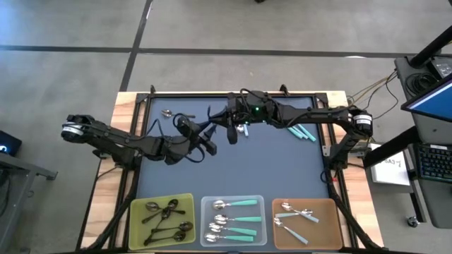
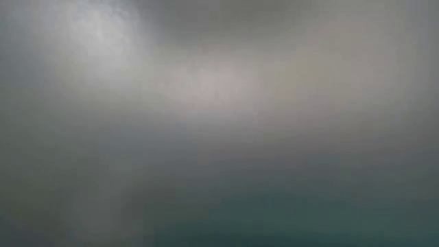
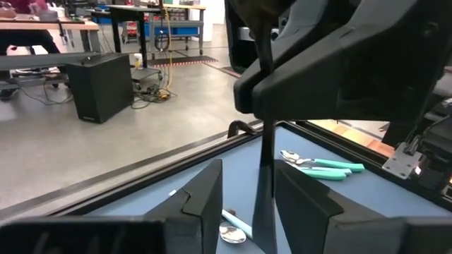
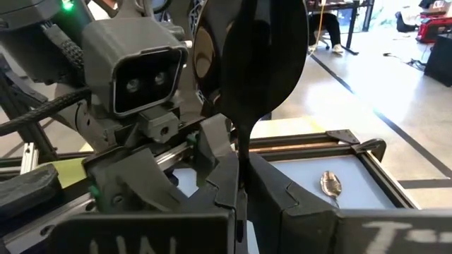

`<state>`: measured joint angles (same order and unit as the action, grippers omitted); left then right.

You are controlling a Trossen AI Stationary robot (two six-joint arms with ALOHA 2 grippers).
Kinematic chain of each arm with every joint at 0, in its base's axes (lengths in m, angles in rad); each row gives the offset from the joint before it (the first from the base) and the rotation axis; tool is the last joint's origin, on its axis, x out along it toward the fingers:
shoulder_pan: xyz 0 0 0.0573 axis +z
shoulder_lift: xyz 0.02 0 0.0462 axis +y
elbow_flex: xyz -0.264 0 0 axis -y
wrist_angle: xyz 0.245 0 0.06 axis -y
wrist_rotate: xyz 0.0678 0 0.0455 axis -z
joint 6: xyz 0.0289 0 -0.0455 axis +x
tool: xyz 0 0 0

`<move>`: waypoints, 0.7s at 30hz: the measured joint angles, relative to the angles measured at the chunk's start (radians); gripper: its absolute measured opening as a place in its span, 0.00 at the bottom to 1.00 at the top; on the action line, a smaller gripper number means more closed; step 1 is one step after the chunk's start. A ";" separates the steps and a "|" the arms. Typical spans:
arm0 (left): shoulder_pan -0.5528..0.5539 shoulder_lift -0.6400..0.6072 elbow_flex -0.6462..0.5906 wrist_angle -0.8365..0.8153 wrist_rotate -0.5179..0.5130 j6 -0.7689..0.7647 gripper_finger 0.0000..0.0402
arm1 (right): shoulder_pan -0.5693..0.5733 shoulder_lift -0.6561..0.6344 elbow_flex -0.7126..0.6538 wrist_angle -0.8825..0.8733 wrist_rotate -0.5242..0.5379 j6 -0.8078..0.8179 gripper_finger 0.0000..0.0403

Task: Sort silverware by color (type)
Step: Put the black spoon into the yellow bin

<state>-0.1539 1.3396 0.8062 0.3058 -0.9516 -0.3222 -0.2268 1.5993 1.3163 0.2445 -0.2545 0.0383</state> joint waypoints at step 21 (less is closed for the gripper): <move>0.008 0.000 -0.001 0.013 0.053 0.002 0.00 | -0.002 -0.010 -0.001 -0.039 -0.014 0.064 0.18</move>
<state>-0.1455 1.3396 0.8051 0.3184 -0.8982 -0.3204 -0.2286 1.5895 1.3155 0.2056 -0.2684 0.1023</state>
